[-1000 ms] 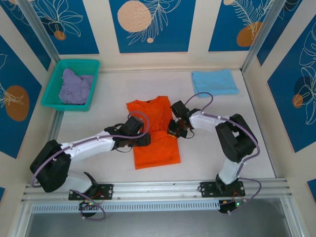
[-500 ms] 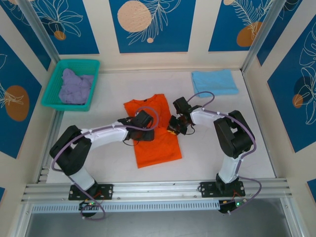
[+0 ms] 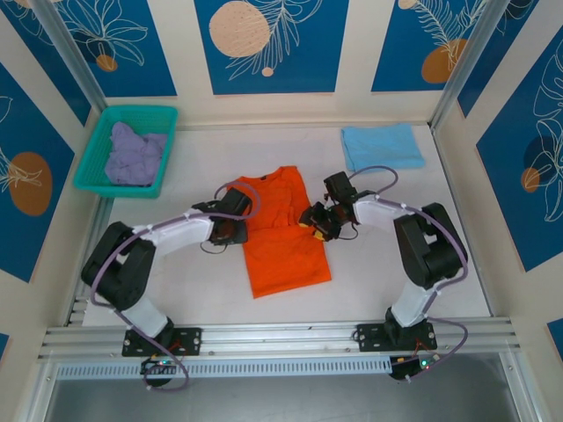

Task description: Fold and stack the t-shirts

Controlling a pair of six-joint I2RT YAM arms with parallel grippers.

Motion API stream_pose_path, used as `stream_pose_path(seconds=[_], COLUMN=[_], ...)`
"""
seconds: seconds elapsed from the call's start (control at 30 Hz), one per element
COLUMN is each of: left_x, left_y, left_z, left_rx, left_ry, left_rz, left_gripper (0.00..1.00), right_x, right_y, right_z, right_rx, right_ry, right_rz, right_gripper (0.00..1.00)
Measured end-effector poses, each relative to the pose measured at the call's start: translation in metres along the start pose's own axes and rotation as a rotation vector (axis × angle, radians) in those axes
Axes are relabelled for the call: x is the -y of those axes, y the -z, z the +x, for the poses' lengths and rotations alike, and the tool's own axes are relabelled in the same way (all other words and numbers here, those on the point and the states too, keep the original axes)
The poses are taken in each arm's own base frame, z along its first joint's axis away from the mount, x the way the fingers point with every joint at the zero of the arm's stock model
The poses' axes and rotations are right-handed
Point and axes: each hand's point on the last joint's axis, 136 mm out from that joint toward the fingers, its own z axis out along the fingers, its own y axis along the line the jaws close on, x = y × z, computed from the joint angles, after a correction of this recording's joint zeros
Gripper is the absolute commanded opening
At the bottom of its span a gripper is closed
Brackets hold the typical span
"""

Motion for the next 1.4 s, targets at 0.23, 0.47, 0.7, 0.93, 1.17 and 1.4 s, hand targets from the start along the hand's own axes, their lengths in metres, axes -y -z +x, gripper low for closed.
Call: stream_pose_path(seconds=[0.23,0.47,0.7,0.93,1.17,1.4], left_x=[0.004,0.026,0.037,0.039,0.043,0.048], left_y=[0.067,0.062,0.045,0.036,0.035,0.037], left_z=[0.009,0.091,0.150,0.156,0.159,0.166], left_rx=[0.084,-0.121,-0.248,-0.264,-0.277,-0.295], left_ry=[0.042,0.059,0.133,0.276,0.356,0.348], left_rz=[0.211,0.404,0.450,0.478,0.503,0.500], left_gripper=[0.60,0.59,0.55,0.48,0.44,0.43], right_x=[0.007,0.068,0.090,0.098,0.102,0.101], right_y=[0.050,0.049,0.052,0.041,0.034,0.029], right_z=[0.027,0.078,0.117,0.120,0.120,0.116], right_rx=[0.098,0.006,-0.029,-0.058,-0.077,-0.080], right_ry=[0.059,0.050,0.101,0.093,0.084,0.095], right_rz=[-0.079,0.035,0.058,0.110,0.136,0.143], right_gripper=[0.59,0.60,0.64,0.57,0.47,0.23])
